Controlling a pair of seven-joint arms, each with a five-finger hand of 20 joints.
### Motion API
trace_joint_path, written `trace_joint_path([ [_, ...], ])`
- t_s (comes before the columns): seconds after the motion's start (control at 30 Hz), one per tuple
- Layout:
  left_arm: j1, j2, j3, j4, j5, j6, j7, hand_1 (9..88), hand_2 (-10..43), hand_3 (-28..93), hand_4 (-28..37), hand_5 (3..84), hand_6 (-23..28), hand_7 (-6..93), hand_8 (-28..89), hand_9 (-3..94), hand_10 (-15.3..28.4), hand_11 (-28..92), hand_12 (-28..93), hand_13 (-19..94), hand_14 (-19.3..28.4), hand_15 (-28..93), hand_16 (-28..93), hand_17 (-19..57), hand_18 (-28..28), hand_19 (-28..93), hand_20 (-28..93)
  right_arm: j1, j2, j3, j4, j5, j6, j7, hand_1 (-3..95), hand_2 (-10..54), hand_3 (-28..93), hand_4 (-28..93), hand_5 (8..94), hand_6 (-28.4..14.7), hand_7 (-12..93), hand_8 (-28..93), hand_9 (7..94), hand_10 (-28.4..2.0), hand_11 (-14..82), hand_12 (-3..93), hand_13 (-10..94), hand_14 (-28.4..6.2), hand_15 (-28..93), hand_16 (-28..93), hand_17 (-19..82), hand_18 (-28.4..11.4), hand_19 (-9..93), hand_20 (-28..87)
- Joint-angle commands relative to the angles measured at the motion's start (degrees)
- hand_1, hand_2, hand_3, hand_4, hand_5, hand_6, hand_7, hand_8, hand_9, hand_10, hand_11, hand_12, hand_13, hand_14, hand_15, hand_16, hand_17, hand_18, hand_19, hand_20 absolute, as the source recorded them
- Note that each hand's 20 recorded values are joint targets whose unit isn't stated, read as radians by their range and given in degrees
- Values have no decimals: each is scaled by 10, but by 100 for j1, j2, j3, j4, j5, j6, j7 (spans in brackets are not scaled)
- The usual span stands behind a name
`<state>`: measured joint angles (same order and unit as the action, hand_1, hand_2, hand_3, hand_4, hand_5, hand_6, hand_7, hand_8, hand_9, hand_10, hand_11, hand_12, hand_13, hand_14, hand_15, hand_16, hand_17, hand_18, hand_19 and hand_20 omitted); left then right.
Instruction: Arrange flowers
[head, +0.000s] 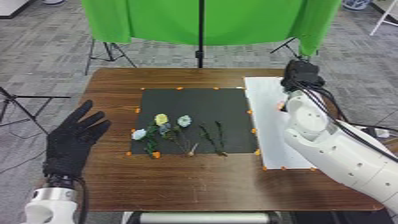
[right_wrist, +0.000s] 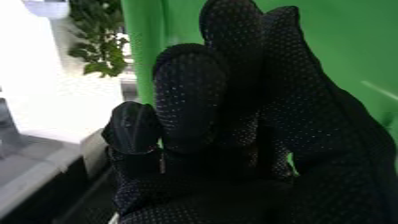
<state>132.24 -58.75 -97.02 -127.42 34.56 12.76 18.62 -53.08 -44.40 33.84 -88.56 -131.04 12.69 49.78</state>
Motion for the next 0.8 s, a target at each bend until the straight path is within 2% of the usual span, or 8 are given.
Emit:
trace_joint_path([
  [0.03,74,-23,5,4,-8,-17,-9,245,64,784,-238,351,82,141,-100,346,208,266,121,272,284,566,-89,-66,284,632,-21,-490,24,555,-501,-90,-700,73,574,-95,709,-283,902,4,158,37,937,-57,179,309,794,-42,622,264,373,-216,932,591],
  [0.1,83,-19,-2,-6,5,13,-6,245,64,784,-238,351,82,140,-100,346,208,266,120,272,284,566,-89,-66,284,633,-21,-624,13,715,-564,51,-1076,146,525,-95,726,-283,826,-6,167,17,900,-78,142,301,734,-64,663,222,343,-227,932,616],
  [0.2,86,-42,-25,1,11,-16,-29,245,64,784,-238,351,82,141,-100,347,208,266,121,272,284,566,-89,-66,284,633,-21,-882,-97,1135,-646,342,-1718,188,416,-95,791,-283,688,-15,167,-116,742,-156,260,173,619,-127,742,142,292,-242,932,636],
  [0.37,58,-65,-36,9,30,-20,-73,246,65,783,-237,351,82,141,-100,347,208,266,120,271,284,566,-89,-66,284,633,-21,-963,-224,1245,-509,586,-2121,225,373,-95,786,-283,599,-21,151,-125,650,-194,241,145,547,-169,756,112,240,-251,932,636],
  [0.47,35,-64,-21,16,43,-46,-80,245,64,784,-236,351,82,140,-100,348,209,266,120,271,284,566,-89,-66,284,634,-20,-890,-272,1138,-339,734,-2231,243,372,-95,779,-283,587,-17,151,-126,646,-197,228,141,544,-170,755,106,234,-254,932,633],
  [0.6,21,-48,3,27,29,-39,-61,246,64,783,-237,351,82,141,-100,347,208,265,120,272,284,566,-89,-66,284,634,-20,-702,-309,773,-23,714,-1993,206,376,-95,772,-283,586,-8,155,-127,661,-191,218,138,560,-160,746,98,236,-256,932,627],
  [0.77,-2,-66,13,34,44,-72,-83,246,65,783,-237,351,82,141,-100,347,208,267,121,272,284,566,-89,-66,284,634,-20,-533,-262,161,360,330,-1421,168,439,-95,765,-282,666,18,176,-135,755,-134,224,149,658,-105,712,117,285,-247,932,620],
  [0.8,-1,-60,16,34,49,-81,-72,246,65,782,-238,351,82,142,-100,347,208,266,121,272,284,566,-89,-66,284,634,-20,-533,-218,45,417,243,-1127,169,482,-95,716,-282,698,18,183,-85,802,-111,179,205,685,-91,698,141,296,-241,932,619],
])
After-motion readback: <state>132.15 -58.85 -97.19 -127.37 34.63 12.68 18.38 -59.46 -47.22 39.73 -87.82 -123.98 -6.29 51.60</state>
